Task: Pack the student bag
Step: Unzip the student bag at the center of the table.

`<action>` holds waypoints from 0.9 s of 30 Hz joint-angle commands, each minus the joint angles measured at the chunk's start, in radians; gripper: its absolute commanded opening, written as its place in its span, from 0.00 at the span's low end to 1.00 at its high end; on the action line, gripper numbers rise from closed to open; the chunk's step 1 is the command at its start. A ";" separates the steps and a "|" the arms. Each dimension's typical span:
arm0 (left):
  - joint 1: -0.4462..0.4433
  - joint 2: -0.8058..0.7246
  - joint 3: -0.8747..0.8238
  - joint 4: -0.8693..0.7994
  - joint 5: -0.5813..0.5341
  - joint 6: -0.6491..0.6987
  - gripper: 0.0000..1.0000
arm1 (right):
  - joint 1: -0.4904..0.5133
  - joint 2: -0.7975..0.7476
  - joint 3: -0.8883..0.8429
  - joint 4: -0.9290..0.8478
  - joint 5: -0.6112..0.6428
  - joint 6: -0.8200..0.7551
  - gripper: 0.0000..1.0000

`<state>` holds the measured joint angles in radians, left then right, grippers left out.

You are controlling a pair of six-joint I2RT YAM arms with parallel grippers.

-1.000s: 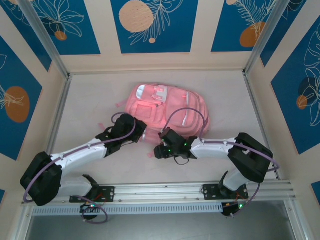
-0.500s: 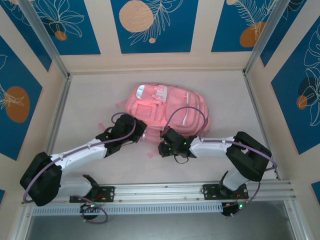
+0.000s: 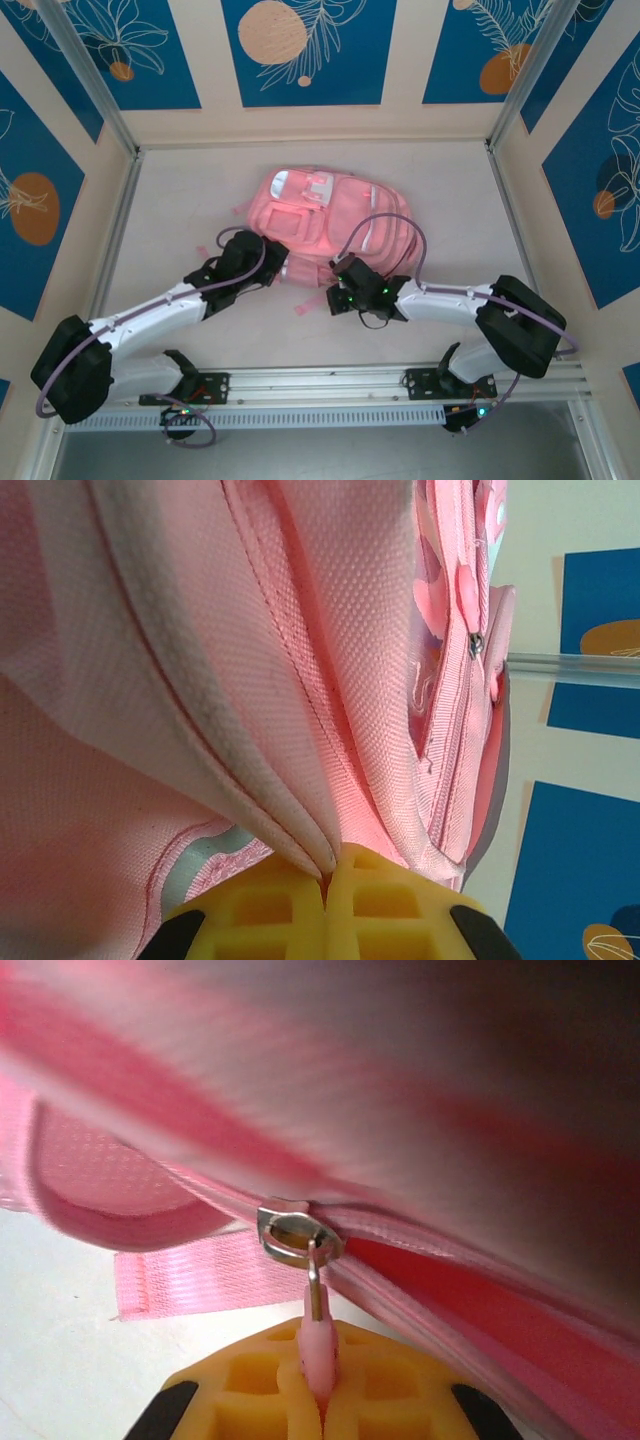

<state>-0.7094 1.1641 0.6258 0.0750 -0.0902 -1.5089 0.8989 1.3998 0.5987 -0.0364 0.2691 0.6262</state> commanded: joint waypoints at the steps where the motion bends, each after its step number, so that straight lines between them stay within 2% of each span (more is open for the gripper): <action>1: 0.026 -0.057 -0.004 -0.052 -0.066 0.042 0.00 | -0.027 -0.056 -0.048 -0.023 0.021 -0.016 0.00; 11: 0.083 -0.119 -0.030 -0.117 -0.062 0.075 0.00 | -0.111 -0.238 -0.149 -0.091 -0.014 -0.014 0.00; 19: 0.159 -0.174 -0.025 -0.219 -0.059 0.161 0.00 | -0.224 -0.376 -0.193 -0.165 -0.028 0.059 0.00; 22: 0.232 -0.171 -0.014 -0.251 0.004 0.225 0.00 | -0.255 -0.379 -0.172 -0.219 -0.021 0.085 0.00; 27: 0.402 -0.087 0.059 -0.299 0.192 0.363 0.00 | -0.260 -0.384 -0.146 -0.265 -0.002 0.093 0.00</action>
<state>-0.3882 1.0424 0.6216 -0.1551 0.0536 -1.2709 0.6548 1.0302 0.4316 -0.2153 0.2066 0.6827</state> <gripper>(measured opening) 0.040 0.052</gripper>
